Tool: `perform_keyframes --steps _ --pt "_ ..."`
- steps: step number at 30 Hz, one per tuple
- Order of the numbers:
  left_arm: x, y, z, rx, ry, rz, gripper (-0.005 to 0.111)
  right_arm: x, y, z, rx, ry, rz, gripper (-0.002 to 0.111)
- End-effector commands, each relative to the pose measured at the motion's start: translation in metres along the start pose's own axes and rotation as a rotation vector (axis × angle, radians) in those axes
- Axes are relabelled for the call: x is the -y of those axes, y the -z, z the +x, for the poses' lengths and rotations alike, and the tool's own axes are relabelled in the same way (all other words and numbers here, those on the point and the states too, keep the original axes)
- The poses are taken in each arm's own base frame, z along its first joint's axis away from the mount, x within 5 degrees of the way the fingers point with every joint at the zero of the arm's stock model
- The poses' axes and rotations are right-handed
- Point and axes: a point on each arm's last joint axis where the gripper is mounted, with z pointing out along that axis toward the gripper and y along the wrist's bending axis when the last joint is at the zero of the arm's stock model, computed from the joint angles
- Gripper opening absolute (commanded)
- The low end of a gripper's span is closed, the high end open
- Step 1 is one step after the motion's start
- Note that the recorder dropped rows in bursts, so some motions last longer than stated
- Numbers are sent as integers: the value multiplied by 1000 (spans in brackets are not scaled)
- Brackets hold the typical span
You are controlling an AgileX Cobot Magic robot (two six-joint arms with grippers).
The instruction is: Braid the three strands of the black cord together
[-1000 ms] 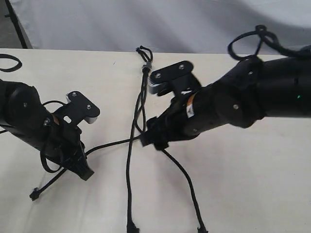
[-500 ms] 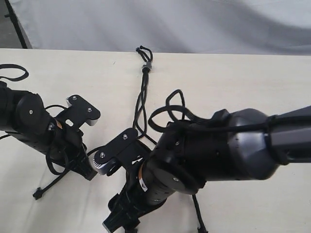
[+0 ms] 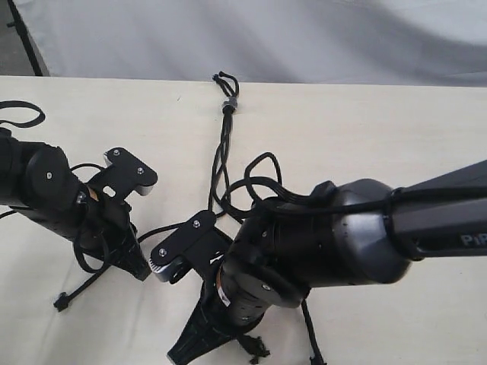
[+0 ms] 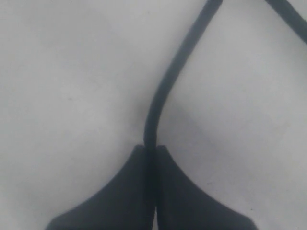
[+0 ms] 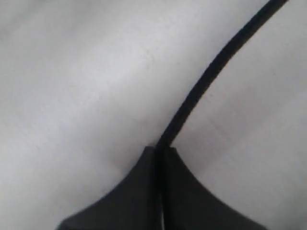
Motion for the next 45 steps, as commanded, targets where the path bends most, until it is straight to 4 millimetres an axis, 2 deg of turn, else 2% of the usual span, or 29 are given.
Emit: perform_keyframes --steps 1,5,9,14,17,20,25,28,31,34,38,41,43,45 --pt "0 -2 3 -10 15 3 1 15 31 -11 -7 78 121 0" --pt "1 -2 4 -24 15 12 1 42 57 -20 29 74 276 0" --pt "1 -2 5 -31 15 16 1 74 60 -21 24 81 391 0" --pt "1 -2 5 -31 15 16 1 112 45 -16 5 -14 396 0" --pt "1 -2 5 -31 15 16 1 126 26 -8 -19 -49 374 0" --pt "1 -2 4 -28 15 14 1 130 7 3 -75 -81 351 0" --pt "1 -2 4 -28 15 14 1 121 -14 18 -141 -99 304 0" --pt "1 -2 4 -28 15 14 1 111 -19 25 -165 -101 279 0" --pt "1 -2 4 -28 15 14 1 91 -21 27 -181 -96 244 0" --pt "1 -2 4 -26 15 13 1 62 -21 26 -180 -26 199 0" --pt "1 -2 4 -26 15 13 1 11 -13 26 -139 128 157 0" --pt "1 -2 4 -26 15 13 1 -17 2 26 -90 237 133 0" --pt "1 -2 4 -26 15 13 1 -25 15 26 -65 280 139 0" --pt "1 -2 4 -26 15 13 1 -24 30 23 -27 302 165 0"
